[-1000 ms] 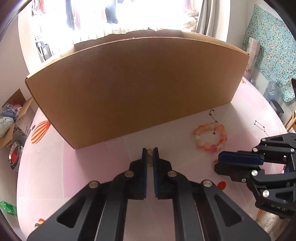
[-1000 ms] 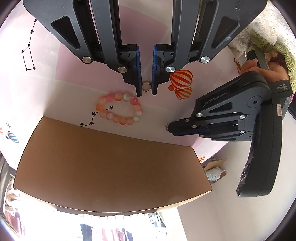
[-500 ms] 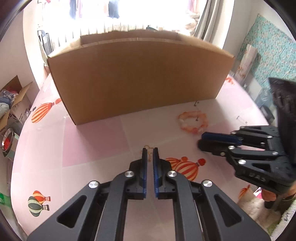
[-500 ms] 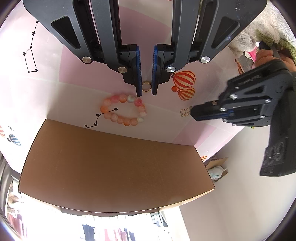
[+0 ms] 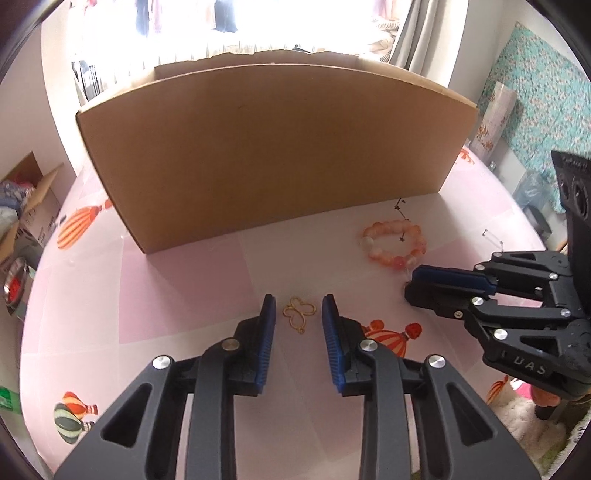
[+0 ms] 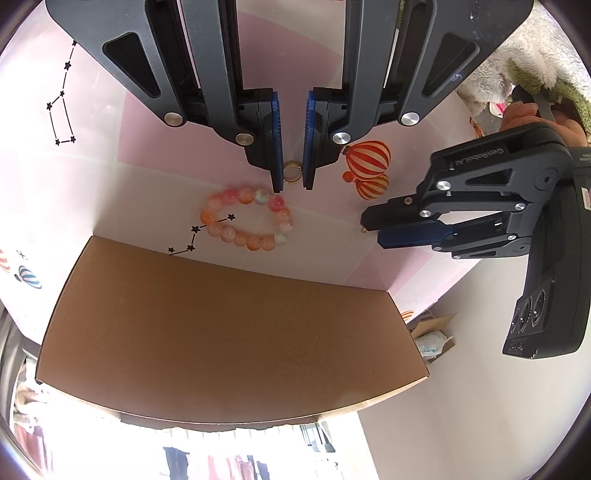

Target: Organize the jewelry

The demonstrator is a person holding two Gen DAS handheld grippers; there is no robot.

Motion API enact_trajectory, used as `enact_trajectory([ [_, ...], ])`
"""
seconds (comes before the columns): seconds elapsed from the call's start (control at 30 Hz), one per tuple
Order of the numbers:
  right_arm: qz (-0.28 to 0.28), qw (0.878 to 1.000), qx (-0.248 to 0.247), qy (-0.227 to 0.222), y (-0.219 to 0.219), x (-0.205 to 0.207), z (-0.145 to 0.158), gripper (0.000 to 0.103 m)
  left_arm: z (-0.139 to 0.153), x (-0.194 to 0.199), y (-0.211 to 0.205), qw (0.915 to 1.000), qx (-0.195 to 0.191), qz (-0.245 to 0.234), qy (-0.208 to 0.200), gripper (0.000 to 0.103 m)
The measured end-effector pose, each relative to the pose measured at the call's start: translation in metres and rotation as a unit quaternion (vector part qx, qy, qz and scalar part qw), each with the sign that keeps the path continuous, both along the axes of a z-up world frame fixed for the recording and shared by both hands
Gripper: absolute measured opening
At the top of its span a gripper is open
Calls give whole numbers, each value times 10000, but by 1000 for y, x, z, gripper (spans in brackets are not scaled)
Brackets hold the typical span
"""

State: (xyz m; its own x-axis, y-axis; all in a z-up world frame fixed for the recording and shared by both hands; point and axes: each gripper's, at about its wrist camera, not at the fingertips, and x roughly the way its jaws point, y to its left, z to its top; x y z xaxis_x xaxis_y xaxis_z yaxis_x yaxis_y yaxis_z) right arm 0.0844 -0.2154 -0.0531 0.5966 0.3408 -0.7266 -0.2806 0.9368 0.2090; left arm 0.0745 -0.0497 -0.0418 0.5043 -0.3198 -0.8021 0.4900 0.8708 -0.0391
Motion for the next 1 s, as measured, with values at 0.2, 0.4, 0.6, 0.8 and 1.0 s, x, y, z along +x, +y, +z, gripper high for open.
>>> enact_trajectory([
  [0.2,-14,10000,21,-4,-1,0,0,8,-2,-2,-9,9994,264,-90,-181,20],
  [0.4,-13,10000,23,-11,-2,0,0,8,-2,-2,-8,9994,276,-102,-205,15],
  [0.6,-12,10000,29,-6,-2,0,0,8,-3,0,-7,9995,231,-103,-195,15],
  [0.8,-4,10000,20,-8,-2,0,0,8,-2,3,0,9999,60,-48,-121,8],
  [1.0,-5,10000,3,-12,-2,-1,0,8,4,2,11,9999,-11,90,-136,8],
])
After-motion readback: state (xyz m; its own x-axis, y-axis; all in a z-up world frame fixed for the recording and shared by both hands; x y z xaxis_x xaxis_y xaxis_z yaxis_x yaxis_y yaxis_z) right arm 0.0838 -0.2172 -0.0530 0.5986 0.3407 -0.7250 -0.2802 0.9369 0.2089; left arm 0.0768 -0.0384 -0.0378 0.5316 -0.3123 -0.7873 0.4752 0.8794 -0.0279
